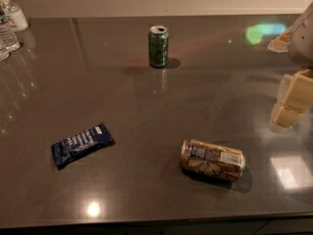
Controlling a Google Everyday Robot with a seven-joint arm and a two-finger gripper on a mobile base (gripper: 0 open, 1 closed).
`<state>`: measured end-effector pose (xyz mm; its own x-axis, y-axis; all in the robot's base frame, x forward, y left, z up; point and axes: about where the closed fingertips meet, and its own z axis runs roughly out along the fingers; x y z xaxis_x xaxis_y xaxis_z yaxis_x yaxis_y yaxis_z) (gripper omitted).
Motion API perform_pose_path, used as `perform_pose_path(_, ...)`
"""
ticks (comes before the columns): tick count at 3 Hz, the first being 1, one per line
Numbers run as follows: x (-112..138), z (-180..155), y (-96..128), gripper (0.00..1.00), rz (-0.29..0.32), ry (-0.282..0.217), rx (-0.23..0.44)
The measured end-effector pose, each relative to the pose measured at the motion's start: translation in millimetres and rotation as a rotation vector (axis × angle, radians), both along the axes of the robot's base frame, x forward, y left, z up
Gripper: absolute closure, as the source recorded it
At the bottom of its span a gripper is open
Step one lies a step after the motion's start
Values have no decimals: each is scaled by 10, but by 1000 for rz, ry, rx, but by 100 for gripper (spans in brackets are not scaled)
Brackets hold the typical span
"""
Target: Pick orange can
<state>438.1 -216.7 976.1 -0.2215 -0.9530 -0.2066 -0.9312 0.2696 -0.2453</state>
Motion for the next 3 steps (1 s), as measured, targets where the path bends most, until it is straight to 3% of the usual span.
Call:
perform_pose_path(1, 0, 0, 0, 0, 0, 0, 0)
perform_pose_path(3, -261, -198, 270, 0, 101, 17, 67)
